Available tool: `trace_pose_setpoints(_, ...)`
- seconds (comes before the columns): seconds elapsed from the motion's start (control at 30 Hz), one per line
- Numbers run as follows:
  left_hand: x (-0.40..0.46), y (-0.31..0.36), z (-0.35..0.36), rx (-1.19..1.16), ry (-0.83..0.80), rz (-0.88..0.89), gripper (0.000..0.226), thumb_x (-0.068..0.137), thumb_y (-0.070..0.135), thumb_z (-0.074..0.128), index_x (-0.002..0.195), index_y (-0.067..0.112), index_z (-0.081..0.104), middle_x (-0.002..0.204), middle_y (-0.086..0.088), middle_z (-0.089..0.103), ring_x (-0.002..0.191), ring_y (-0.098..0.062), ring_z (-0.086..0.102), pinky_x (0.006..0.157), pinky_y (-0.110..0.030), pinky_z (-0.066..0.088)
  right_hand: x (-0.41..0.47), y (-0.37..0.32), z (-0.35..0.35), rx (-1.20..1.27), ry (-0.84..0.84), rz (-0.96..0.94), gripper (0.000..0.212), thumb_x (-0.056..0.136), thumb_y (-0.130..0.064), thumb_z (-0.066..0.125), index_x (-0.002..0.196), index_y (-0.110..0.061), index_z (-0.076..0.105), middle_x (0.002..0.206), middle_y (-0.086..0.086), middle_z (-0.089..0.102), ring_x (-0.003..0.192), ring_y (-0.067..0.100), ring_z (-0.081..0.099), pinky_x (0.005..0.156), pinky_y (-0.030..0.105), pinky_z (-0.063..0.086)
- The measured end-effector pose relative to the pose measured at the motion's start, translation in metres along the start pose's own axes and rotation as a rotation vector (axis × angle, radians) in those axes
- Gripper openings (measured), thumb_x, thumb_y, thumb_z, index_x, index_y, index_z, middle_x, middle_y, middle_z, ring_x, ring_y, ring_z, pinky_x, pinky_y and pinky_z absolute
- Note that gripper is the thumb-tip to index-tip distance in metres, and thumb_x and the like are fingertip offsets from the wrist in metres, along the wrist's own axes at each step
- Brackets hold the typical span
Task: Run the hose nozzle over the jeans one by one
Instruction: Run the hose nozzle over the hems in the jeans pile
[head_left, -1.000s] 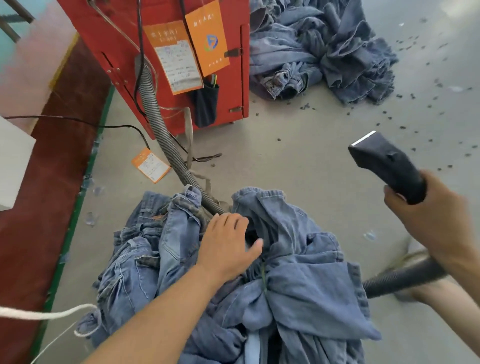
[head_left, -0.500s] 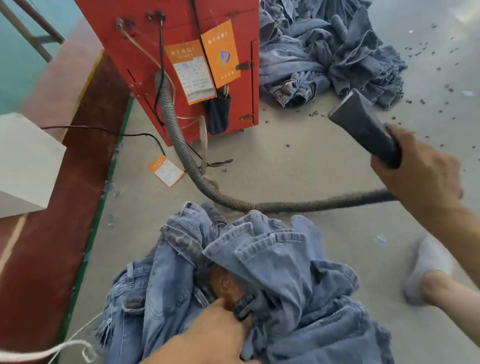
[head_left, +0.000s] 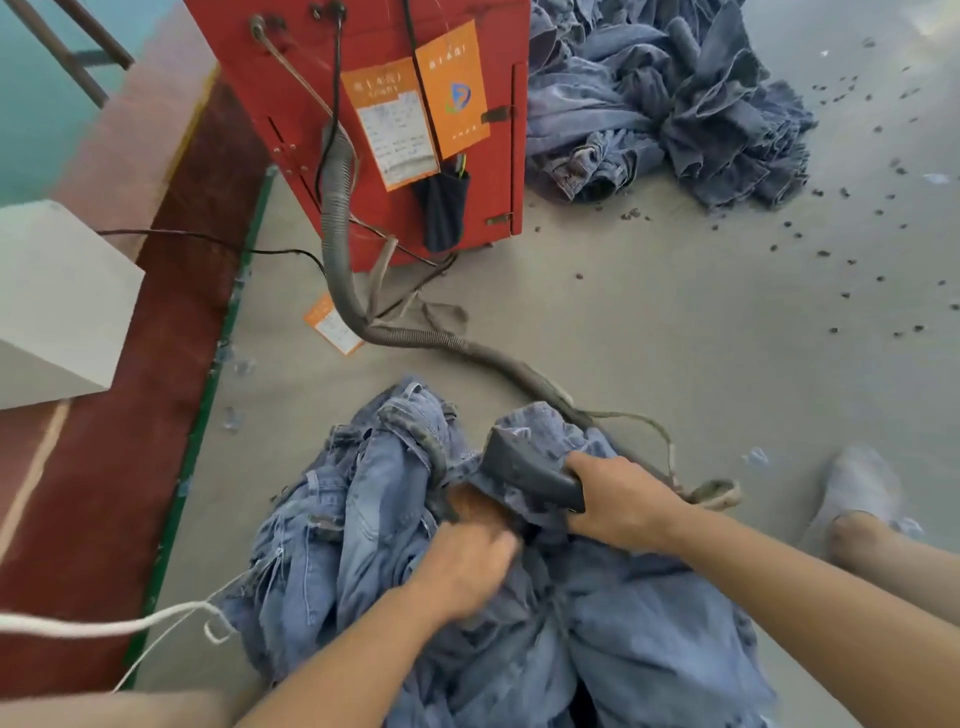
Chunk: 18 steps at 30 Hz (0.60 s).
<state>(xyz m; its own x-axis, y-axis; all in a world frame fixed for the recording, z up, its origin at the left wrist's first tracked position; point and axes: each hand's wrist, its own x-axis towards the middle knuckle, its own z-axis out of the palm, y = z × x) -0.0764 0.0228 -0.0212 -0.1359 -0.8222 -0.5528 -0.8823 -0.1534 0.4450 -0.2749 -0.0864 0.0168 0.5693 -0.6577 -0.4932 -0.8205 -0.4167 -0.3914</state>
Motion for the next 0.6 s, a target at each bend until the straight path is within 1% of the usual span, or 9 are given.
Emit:
trace_pose_setpoints(0.1, 0.021, -0.008, -0.014, -0.480, 0.108, -0.326, 0.032, 0.107, 0.020, 0.031, 0.121, 0.009, 0.058, 0.122, -0.016, 0.062, 0.108, -0.032, 0.059, 0.083, -0.035, 0.039, -0.034, 0.008, 0.008, 0.013, -0.025, -0.006, 0.031, 0.081, -0.041, 0.068, 0.092, -0.027, 0.043, 0.081, -0.005, 0.057, 0.077, 0.023, 0.055, 0.066, 0.038, 0.044)
trace_pose_setpoints(0.2, 0.038, -0.002, -0.020, -1.023, 0.212, -0.534, 0.036, 0.105, 0.027, 0.037, 0.127, 0.017, 0.062, 0.116, -0.008, 0.068, 0.104, -0.025, 0.064, 0.092, -0.040, 0.053, -0.072, 0.019, 0.018, 0.107, -0.035, -0.044, 0.027, 0.076, -0.038, 0.065, 0.090, -0.031, 0.044, 0.074, -0.006, 0.057, 0.073, 0.019, 0.057, 0.063, 0.032, 0.045)
trace_pose_setpoints(0.27, 0.044, 0.002, -0.026, -1.245, 0.168, -0.492, 0.037, 0.106, 0.036, 0.044, 0.120, 0.015, 0.071, 0.094, -0.006, 0.077, 0.087, -0.023, 0.071, 0.081, -0.038, 0.057, -0.092, 0.021, 0.024, 0.132, -0.043, -0.066, 0.026, 0.075, -0.036, 0.064, 0.087, -0.034, 0.041, 0.070, -0.006, 0.055, 0.066, 0.016, 0.055, 0.059, 0.029, 0.042)
trace_pose_setpoints(0.3, 0.042, 0.006, -0.028, -1.280, 0.103, -0.435, 0.040, 0.106, 0.043, 0.048, 0.113, 0.015, 0.075, 0.091, -0.005, 0.079, 0.084, -0.022, 0.073, 0.078, -0.035, 0.056, -0.099, 0.022, 0.027, 0.140, -0.042, -0.073, 0.026, 0.076, -0.035, 0.065, 0.087, -0.034, 0.041, 0.070, -0.005, 0.055, 0.065, 0.015, 0.055, 0.060, 0.030, 0.042)
trace_pose_setpoints(0.37, 0.037, 0.012, -0.029, -1.272, 0.027, -0.336, 0.046, 0.104, 0.053, 0.051, 0.111, 0.016, 0.077, 0.104, -0.007, 0.079, 0.093, -0.021, 0.076, 0.081, -0.032, 0.056, -0.105, 0.024, 0.027, 0.183, -0.013, -0.076, 0.027, 0.078, -0.031, 0.069, 0.086, -0.033, 0.043, 0.072, -0.004, 0.056, 0.066, 0.016, 0.055, 0.062, 0.034, 0.043)
trace_pose_setpoints(0.43, 0.033, 0.014, -0.027, -1.295, 0.002, -0.252, 0.047, 0.104, 0.054, 0.050, 0.116, 0.017, 0.076, 0.110, -0.008, 0.078, 0.099, -0.021, 0.074, 0.082, -0.030, 0.058, -0.108, 0.027, 0.022, 0.257, 0.034, -0.068, 0.025, 0.078, -0.029, 0.072, 0.086, -0.030, 0.048, 0.073, -0.002, 0.058, 0.065, 0.016, 0.056, 0.062, 0.038, 0.045)
trace_pose_setpoints(0.47, 0.031, 0.014, -0.025, -1.316, -0.002, -0.195, 0.045, 0.105, 0.052, 0.049, 0.123, 0.018, 0.072, 0.114, -0.008, 0.077, 0.104, -0.022, 0.073, 0.088, -0.033, 0.059, -0.108, 0.029, 0.016, 0.305, 0.063, -0.063, 0.024, 0.077, -0.028, 0.072, 0.086, -0.029, 0.050, 0.073, -0.003, 0.059, 0.065, 0.016, 0.057, 0.062, 0.039, 0.046)
trace_pose_setpoints(0.53, 0.029, 0.011, -0.023, -1.314, -0.016, -0.070, 0.040, 0.106, 0.042, 0.051, 0.142, 0.025, 0.059, 0.129, -0.007, 0.072, 0.122, -0.023, 0.066, 0.107, -0.040, 0.051, -0.107, 0.031, 0.005, 0.403, 0.112, -0.049, 0.021, 0.074, -0.025, 0.072, 0.087, -0.027, 0.055, 0.076, -0.005, 0.065, 0.067, 0.013, 0.062, 0.064, 0.041, 0.050)
trace_pose_setpoints(0.6, 0.023, 0.013, -0.026, -1.244, -0.015, -0.018, 0.045, 0.104, 0.031, 0.059, 0.148, 0.035, 0.050, 0.138, -0.001, 0.066, 0.130, -0.017, 0.060, 0.111, -0.034, 0.046, -0.102, 0.033, -0.007, 0.515, 0.148, -0.007, 0.022, 0.078, -0.019, 0.072, 0.098, -0.020, 0.062, 0.085, -0.004, 0.075, 0.075, 0.018, 0.071, 0.068, 0.042, 0.057)
